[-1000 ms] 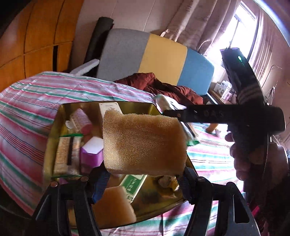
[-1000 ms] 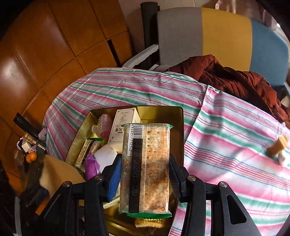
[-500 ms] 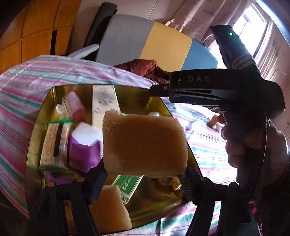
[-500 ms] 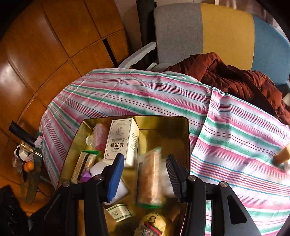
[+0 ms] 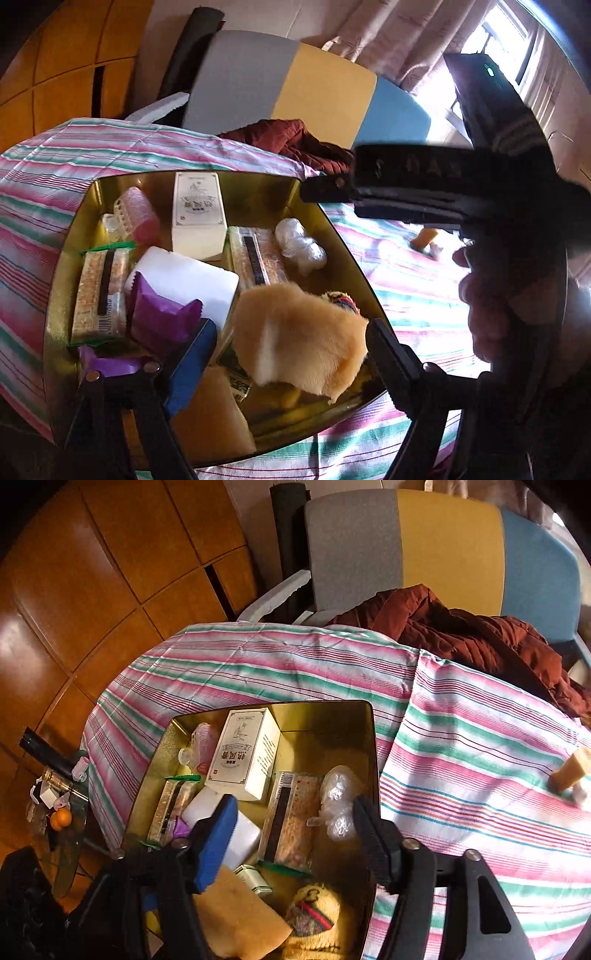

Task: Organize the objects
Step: 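Open both tools to drop the sponge and cracker pack into the tray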

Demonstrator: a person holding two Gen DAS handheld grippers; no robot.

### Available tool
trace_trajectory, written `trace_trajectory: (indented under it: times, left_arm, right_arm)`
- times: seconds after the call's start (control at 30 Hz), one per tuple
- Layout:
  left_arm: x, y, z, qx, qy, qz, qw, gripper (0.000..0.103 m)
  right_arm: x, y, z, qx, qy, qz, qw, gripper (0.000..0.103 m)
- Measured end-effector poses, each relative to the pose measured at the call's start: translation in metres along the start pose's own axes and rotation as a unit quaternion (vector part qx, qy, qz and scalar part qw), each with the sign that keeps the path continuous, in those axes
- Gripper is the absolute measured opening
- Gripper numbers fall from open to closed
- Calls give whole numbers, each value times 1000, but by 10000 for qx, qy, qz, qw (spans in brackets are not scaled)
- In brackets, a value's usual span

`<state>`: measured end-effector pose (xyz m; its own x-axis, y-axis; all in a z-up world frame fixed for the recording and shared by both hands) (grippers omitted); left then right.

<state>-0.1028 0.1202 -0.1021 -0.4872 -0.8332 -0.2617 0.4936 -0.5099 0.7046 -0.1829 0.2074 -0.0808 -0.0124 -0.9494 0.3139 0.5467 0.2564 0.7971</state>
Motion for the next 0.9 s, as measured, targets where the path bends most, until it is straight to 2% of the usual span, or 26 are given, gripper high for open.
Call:
trace_trajectory:
  times: [0.13,0.27,0.57,0.73,0.9]
  left_arm:
    - [7,7,1,-71,-23,194,9998,85]
    - [16,8,-8,64,15,438,9990,84]
    - [31,38,-8,-328,-24,877,9956,84]
    - [35,58,-1,-552,-67,1173,9915,84]
    - [37,68,0,-579,-136,1429,9879,84]
  right_arm:
    - [2,5,-6,-14,-9,12,10000,68]
    - [4,8,-13,-25,-14,30,10000,70]
    - [-1,15,-34,8,-200,84,9998,75]
    - [2,25,-46,-133,-107,-49,9998,87]
    - [7,32,-55,-296,116,-286,9991,97]
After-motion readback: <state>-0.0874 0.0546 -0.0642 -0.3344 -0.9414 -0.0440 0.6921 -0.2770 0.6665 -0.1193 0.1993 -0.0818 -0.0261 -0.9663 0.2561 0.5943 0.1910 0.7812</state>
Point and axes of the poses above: each gripper's, at about its wrist camera, not at the fingertips, and y roughly against the way its jaws point, x to its left, z to its top, the point moved 8 cm from there along -y, roughly the way its jaws point, and after that the axes turned 8 degrees about -y, right-handed, at the moved point
